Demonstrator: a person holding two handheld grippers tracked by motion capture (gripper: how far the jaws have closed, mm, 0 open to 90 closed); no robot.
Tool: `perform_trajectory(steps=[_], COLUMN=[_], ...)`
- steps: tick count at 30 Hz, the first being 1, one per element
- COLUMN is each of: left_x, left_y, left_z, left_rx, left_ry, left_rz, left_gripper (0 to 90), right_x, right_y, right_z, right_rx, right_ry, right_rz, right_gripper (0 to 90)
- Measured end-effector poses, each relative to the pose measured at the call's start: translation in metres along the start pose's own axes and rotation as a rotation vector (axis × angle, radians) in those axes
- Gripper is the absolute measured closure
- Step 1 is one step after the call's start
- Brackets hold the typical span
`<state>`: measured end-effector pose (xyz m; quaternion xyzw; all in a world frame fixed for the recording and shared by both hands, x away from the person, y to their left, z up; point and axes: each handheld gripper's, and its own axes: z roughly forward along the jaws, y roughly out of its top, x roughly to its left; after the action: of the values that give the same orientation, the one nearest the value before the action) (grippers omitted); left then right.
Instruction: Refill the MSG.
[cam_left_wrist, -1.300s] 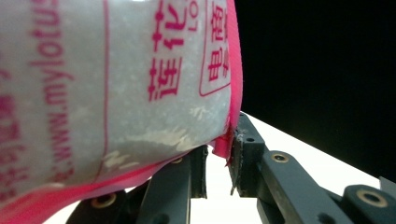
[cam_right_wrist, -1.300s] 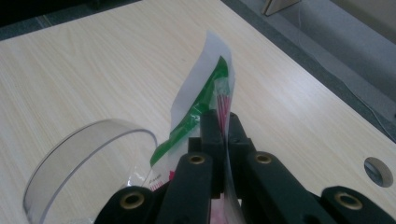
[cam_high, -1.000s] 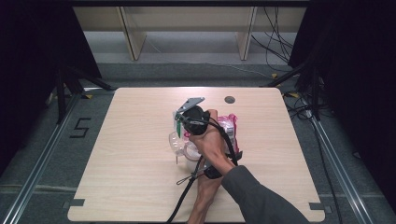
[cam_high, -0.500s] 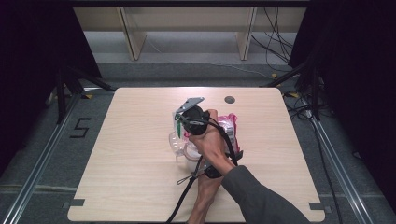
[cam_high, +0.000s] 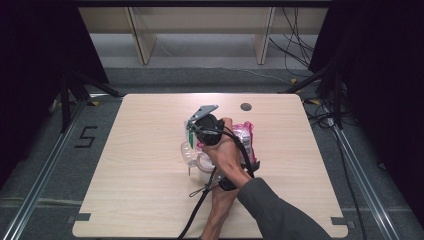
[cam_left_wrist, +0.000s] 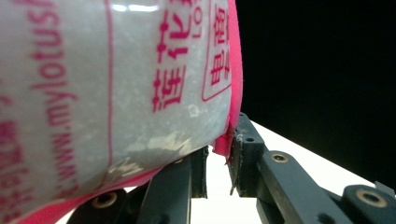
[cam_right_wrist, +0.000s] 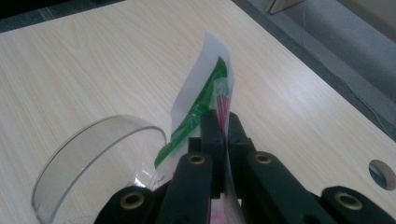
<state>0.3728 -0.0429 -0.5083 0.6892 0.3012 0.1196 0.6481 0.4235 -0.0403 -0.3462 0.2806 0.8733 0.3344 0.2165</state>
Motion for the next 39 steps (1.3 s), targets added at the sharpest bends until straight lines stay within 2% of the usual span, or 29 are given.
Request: perform_trajectory(steps=[2,3,5,6,7,9,12,15,16,18,19,24,25,26,31,35,39], left_x=[-0.0003,-0.0013,-0.0014,-0.0017,-0.001,-0.0016,-0.0024,-0.0021,-0.0018,-0.0019,-0.0019,-0.0023,-0.0024,-0.0002,0.0005,0.0002,0.0], left_y=[0.0008,0.0009,0.0011,0.0001,-0.001,-0.0018,-0.001,-0.0003,-0.0005,-0.0002,-0.0002,-0.0005,-0.0004,0.0004,0.0006,0.0005,0.0004], left_z=[-0.0003,0.0005,0.0006,0.0016,0.0013,0.0015,0.0004,0.0,0.0006,0.0005,0.0005,0.0013,0.0013,0.0015,0.0011,0.0014,0.0015], left_rx=[-0.004,-0.019,-0.016,-0.019,0.004,0.002,0.005,0.001,-0.007,-0.007,-0.007,-0.018,-0.019,-0.019,-0.005,-0.008,-0.013], left_ry=[0.005,0.015,0.011,0.007,-0.004,-0.003,0.016,0.012,0.01,0.01,0.01,0.016,0.017,0.009,-0.007,-0.007,-0.005], left_rz=[-0.001,-0.004,0.007,-0.003,-0.002,-0.003,0.004,0.011,0.011,0.01,0.01,0.006,0.005,0.036,0.043,0.042,0.04], left_gripper=[78.4,78.4,78.4,78.4,78.5,78.4,78.4,78.4,78.4,78.4,78.4,78.4,78.4,78.5,78.5,78.5,78.5], right_x=[-0.0007,-0.002,-0.0017,-0.002,-0.0013,0.0013,0.0006,0.0001,-0.001,-0.0008,-0.0009,-0.0016,-0.0025,-0.0031,-0.0044,-0.0053,-0.0067], right_y=[0.0005,0.0013,0.0014,0.0012,-0.0001,-0.0035,-0.0037,-0.002,-0.0016,-0.0011,-0.0015,-0.0008,-0.0008,-0.0004,-0.001,-0.0008,-0.0009], right_z=[-0.002,-0.0035,-0.0037,-0.0037,-0.0021,0.0015,0.0017,-0.0006,-0.0006,-0.0024,-0.0018,-0.0042,-0.0043,-0.0059,-0.0057,-0.0069,-0.0077], right_rx=[-0.013,-0.012,-0.018,-0.008,-0.002,0.012,-0.003,-0.004,-0.008,-0.002,-0.014,-0.008,-0.024,-0.015,-0.029,-0.014,-0.031], right_ry=[-0.003,0.003,-0.006,0.002,0.0,-0.001,-0.003,-0.005,-0.002,0.006,-0.007,0.002,-0.009,-0.001,-0.02,-0.009,-0.006], right_rz=[0.024,0.019,0.02,0.012,0.004,0.006,0.014,0.017,0.001,0.023,0.018,0.027,0.021,0.029,0.026,0.03,0.025], right_gripper=[90.0,90.0,90.0,90.0,90.0,90.0,90.0,90.0,90.0,90.0,90.0,90.0,90.0,90.0,90.0,90.0,90.0])
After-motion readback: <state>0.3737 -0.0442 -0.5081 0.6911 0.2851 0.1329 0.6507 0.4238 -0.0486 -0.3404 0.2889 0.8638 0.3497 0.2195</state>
